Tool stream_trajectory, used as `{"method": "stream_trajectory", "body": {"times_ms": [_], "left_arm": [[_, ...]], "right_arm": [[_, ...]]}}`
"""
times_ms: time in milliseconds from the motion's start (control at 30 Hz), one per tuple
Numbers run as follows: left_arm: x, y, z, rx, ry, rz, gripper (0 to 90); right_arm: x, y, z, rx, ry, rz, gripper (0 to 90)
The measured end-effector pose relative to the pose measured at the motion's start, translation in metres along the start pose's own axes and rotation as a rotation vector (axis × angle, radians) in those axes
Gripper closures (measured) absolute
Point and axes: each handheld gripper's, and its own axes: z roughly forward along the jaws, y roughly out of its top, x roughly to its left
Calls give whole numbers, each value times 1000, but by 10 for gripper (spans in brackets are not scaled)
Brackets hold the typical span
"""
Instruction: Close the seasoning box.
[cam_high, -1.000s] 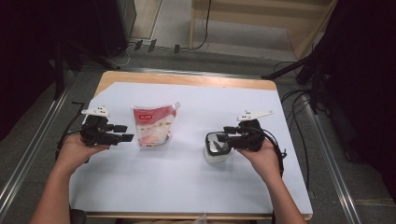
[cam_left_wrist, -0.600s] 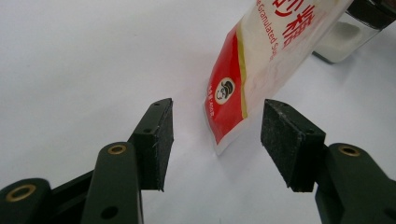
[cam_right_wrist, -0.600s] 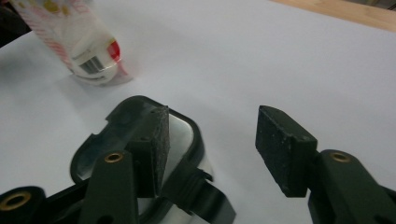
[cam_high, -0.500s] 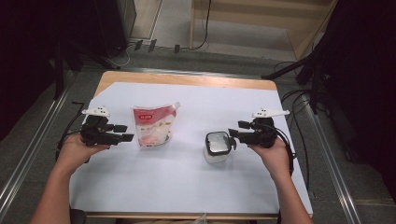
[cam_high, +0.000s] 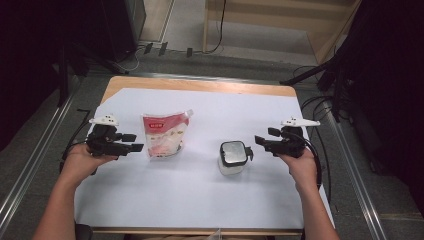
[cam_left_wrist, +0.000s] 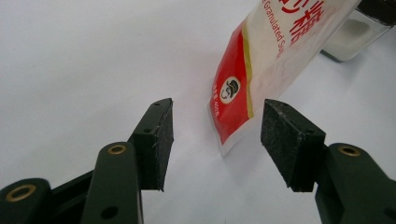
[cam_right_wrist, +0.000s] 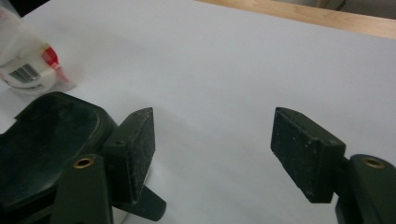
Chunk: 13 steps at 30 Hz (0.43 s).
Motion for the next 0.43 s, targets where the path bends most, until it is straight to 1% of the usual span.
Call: {"method": "stream_trajectory", "body": {"times_ms": [67, 167, 300, 333, 367, 400, 433], "left_arm": [[0, 0, 0, 6, -2, -2, 446], [1, 0, 1, 0, 0, -6, 438], [0, -1, 2, -9, 9, -6, 432], [0, -1, 2, -10, 9, -8, 429], [0, -1, 2, -12, 6, -8, 426], [1, -1, 2, -9, 7, -4, 424], [1, -1, 2, -3, 5, -2, 421]], "right_arm": [[-4, -2, 1, 2, -6, 14, 302], [-9, -5, 2, 7, -20, 35, 291], [-12, -7, 5, 20, -34, 38, 284], [-12, -7, 6, 22, -37, 38, 266], [-13, -8, 7, 22, -26, 28, 240], [-13, -8, 7, 32, -12, 26, 228], [-12, -8, 7, 34, -9, 21, 229]]}}
